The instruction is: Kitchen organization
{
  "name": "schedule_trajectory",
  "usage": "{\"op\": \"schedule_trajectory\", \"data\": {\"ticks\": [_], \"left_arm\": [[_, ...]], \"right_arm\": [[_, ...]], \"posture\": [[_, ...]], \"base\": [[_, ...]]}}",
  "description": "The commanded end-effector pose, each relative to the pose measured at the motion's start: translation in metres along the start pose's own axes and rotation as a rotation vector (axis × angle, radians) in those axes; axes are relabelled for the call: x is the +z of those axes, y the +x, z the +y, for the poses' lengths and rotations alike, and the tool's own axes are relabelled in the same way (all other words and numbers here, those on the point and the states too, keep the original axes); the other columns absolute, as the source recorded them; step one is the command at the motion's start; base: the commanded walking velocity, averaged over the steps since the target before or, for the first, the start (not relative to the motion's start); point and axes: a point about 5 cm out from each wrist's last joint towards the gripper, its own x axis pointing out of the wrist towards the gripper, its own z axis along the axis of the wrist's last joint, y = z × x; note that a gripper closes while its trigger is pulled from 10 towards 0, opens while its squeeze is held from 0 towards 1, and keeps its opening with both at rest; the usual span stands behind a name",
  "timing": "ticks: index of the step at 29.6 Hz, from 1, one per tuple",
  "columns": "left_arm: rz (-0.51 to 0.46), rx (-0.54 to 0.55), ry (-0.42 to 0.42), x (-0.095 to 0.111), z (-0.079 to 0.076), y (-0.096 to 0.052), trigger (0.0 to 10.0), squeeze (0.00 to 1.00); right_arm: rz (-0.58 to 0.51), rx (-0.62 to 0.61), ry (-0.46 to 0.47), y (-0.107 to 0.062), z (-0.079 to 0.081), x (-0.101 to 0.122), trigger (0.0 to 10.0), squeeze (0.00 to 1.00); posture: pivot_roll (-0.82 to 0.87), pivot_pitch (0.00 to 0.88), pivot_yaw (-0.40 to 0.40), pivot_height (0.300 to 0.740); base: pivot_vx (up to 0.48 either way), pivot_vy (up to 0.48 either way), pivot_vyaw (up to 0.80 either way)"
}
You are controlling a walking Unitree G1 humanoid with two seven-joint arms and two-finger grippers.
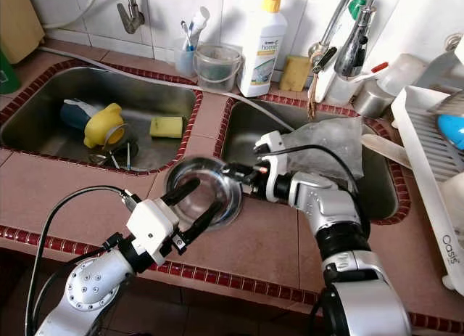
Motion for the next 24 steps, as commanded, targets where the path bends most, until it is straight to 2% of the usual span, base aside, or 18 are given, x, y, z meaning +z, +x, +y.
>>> {"op": "schedule_trajectory", "data": {"ticks": [1,5,6,8,12,13,14,17,23,24], "left_arm": [[-0.012,0.03,-0.029,0.002,0.005,0.002,10.0,0.0],[-0.047,0.111,-0.094,0.007,0.022,0.008,10.0,0.0],[-0.047,0.111,-0.094,0.007,0.022,0.008,10.0,0.0],[-0.075,0.166,-0.123,0.01,0.035,0.013,10.0,0.0],[-0.088,0.2,-0.131,0.011,0.046,0.018,10.0,0.0],[-0.086,0.206,-0.127,0.011,0.048,0.02,10.0,0.0],[-0.086,0.247,-0.17,0.011,0.055,0.023,10.0,0.0],[-0.086,0.286,-0.214,0.011,0.061,0.026,10.0,0.0],[-0.033,0.34,-0.189,0.002,0.067,0.025,10.0,0.0],[-0.018,0.358,-0.192,-0.001,0.069,0.024,10.0,0.0]], "right_arm": [[-0.062,-0.045,-0.05,-0.004,-0.004,0.011,0.0,0.0],[-0.173,-0.098,-0.031,-0.006,-0.007,0.021,0.0,0.0],[-0.173,-0.098,-0.031,-0.006,-0.007,0.021,0.0,0.0],[-0.274,-0.122,-0.024,-0.006,-0.006,0.029,0.0,0.0],[-0.366,-0.148,-0.055,-0.007,-0.004,0.036,0.0,0.0],[-0.389,-0.153,-0.031,-0.006,-0.004,0.037,0.0,0.0],[-0.449,-0.171,-0.024,-0.005,-0.001,0.042,0.0,0.0],[-0.523,-0.202,-0.052,-0.004,0.003,0.048,0.0,0.0],[-0.629,-0.256,-0.105,-0.007,0.01,0.058,0.0,0.0],[-0.641,-0.271,-0.121,-0.008,0.012,0.059,2.3,0.0]], "posture": [[-0.02,0.121,-0.111,0.74],[-0.02,0.117,-0.102,0.74],[-0.02,0.117,-0.102,0.74],[-0.02,0.112,-0.096,0.74],[-0.02,0.105,-0.089,0.74],[-0.03,0.101,-0.086,0.74],[-0.03,0.095,-0.081,0.74],[-0.02,0.089,-0.082,0.74],[-0.02,0.078,-0.078,0.74],[-0.01,0.076,-0.078,0.74]], "base": [[0.0,0.0,0.0],[0.0,0.0,0.0],[0.0,0.0,0.0],[0.0,0.0,0.0],[0.0,0.0,0.0],[0.0,0.0,0.0],[0.0,0.0,0.0],[0.0,0.0,0.0],[0.0,0.0,0.0],[0.0,0.0,0.0]]}}
